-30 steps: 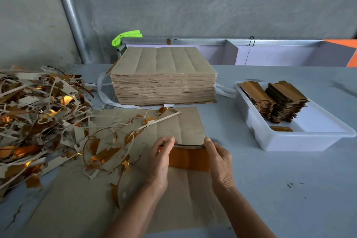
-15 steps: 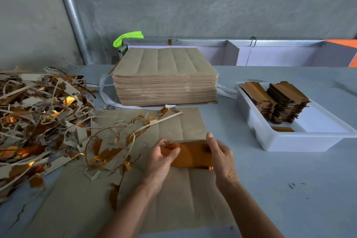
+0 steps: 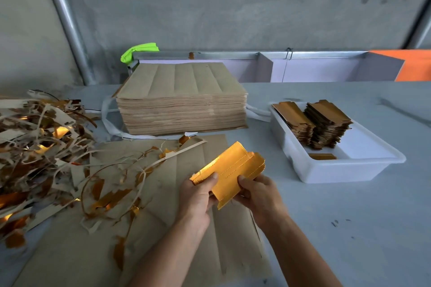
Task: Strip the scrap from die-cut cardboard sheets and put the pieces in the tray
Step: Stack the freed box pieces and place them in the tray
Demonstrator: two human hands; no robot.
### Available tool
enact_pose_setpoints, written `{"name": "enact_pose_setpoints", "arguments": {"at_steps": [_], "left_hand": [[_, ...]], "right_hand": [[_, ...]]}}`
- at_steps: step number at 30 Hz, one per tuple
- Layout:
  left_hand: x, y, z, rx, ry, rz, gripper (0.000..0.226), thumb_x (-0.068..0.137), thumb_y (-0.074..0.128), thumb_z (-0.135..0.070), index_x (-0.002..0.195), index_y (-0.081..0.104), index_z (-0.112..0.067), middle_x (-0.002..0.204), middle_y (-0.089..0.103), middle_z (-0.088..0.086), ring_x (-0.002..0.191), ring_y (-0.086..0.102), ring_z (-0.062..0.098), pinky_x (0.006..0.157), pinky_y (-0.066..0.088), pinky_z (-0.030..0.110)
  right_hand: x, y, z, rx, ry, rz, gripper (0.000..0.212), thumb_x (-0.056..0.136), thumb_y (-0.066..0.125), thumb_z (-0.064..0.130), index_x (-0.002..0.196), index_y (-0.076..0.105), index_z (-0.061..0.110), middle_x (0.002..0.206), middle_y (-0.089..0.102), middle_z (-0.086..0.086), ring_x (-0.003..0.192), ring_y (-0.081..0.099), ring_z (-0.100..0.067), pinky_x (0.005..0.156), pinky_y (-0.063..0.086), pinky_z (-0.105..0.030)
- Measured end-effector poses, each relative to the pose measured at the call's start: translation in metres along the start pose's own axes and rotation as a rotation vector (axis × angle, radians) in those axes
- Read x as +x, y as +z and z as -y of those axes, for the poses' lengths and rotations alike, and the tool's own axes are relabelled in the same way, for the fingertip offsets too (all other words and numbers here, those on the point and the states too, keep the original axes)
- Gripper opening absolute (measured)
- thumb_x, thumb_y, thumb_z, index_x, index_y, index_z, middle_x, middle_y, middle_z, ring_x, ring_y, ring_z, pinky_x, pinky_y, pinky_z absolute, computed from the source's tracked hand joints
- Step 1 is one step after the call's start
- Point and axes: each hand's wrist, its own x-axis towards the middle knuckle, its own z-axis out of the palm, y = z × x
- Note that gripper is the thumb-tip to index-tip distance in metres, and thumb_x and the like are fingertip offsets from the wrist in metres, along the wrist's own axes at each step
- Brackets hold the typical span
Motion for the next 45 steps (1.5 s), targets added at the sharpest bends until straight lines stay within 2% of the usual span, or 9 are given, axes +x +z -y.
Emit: {"name": "enact_pose_setpoints", "arguments": {"at_steps": [4,7,13,17,23,32,38,42,45], "left_hand": [[-0.001,0.0,-0.004,0.224,0.109,0.027,0.011,0.086,0.066,-0.006,0.091,0.061,-0.014,0.09,0.068,0.008,0.078,0.067,0.021,0.052,0.054,0.027],[-0.002,0.008,-0.008,0.366,0.163,0.074,0.01,0.09,0.062,-0.008,0.086,0.063,-0.018,0.086,0.068,0.003,0.075,0.067,0.017,0.054,0.056,0.027],[0.003,0.041,-0.015,0.388,0.189,0.063,0.017,0.089,0.061,-0.004,0.08,0.062,-0.019,0.082,0.068,0.004,0.068,0.064,0.016,0.042,0.046,0.016],[0.008,0.072,-0.024,0.369,0.208,0.155,0.021,0.087,0.062,0.0,0.075,0.064,-0.017,0.077,0.067,0.005,0.063,0.062,0.015,0.045,0.05,0.021],[0.029,0.116,-0.03,0.217,0.054,0.19,0.013,0.085,0.065,-0.001,0.096,0.063,-0.007,0.094,0.068,0.012,0.082,0.068,0.024,0.061,0.056,0.029],[0.063,0.172,-0.047,0.201,0.124,0.293,0.018,0.082,0.062,0.012,0.084,0.061,-0.005,0.08,0.064,0.01,0.065,0.063,0.017,0.053,0.057,0.025],[0.079,0.205,-0.047,0.082,0.091,0.363,0.027,0.082,0.062,0.013,0.103,0.056,-0.002,0.092,0.063,0.015,0.072,0.066,0.02,0.062,0.059,0.029],[0.08,0.22,-0.03,0.16,0.077,0.41,0.024,0.082,0.06,0.015,0.091,0.055,-0.007,0.086,0.062,0.012,0.065,0.064,0.018,0.057,0.059,0.026],[0.081,0.231,-0.018,0.306,0.105,0.424,0.024,0.082,0.06,0.013,0.094,0.055,-0.007,0.091,0.062,0.014,0.067,0.063,0.017,0.06,0.059,0.026]], "right_hand": [[0.001,-0.014,0.009,-0.06,-0.033,-0.019,0.013,0.094,0.052,0.001,0.1,0.06,0.009,0.089,0.072,-0.007,0.081,0.07,-0.019,0.06,0.056,-0.027],[0.003,-0.023,0.016,-0.058,-0.032,-0.023,0.013,0.092,0.055,0.002,0.1,0.059,0.012,0.089,0.071,-0.005,0.077,0.07,-0.016,0.056,0.055,-0.023],[0.012,-0.043,0.042,0.056,0.002,-0.06,0.012,0.09,0.059,0.006,0.102,0.061,0.008,0.093,0.071,-0.011,0.087,0.068,-0.026,0.071,0.055,-0.035],[0.021,-0.066,0.067,0.068,-0.034,-0.084,0.011,0.088,0.06,0.0,0.096,0.061,0.007,0.081,0.074,-0.007,0.077,0.071,-0.022,0.064,0.056,-0.033],[0.042,-0.094,0.103,0.13,-0.044,-0.135,0.011,0.087,0.06,-0.003,0.088,0.06,0.008,0.067,0.073,-0.004,0.059,0.071,-0.016,0.049,0.054,-0.026],[0.081,-0.13,0.158,-0.021,-0.051,-0.15,0.01,0.084,0.061,-0.004,0.09,0.058,0.003,0.08,0.068,-0.016,0.061,0.066,-0.022,0.049,0.055,-0.027],[0.098,-0.158,0.19,-0.123,-0.046,-0.171,0.014,0.081,0.061,-0.011,0.082,0.058,0.003,0.071,0.071,-0.013,0.056,0.068,-0.021,0.047,0.055,-0.026],[0.101,-0.186,0.191,-0.176,0.0,-0.187,0.011,0.083,0.059,-0.009,0.085,0.059,0.002,0.075,0.07,-0.013,0.059,0.069,-0.021,0.049,0.055,-0.026],[0.1,-0.209,0.186,-0.179,0.02,-0.209,0.008,0.085,0.058,-0.006,0.089,0.06,0.001,0.08,0.069,-0.015,0.061,0.069,-0.023,0.05,0.055,-0.028]]}}
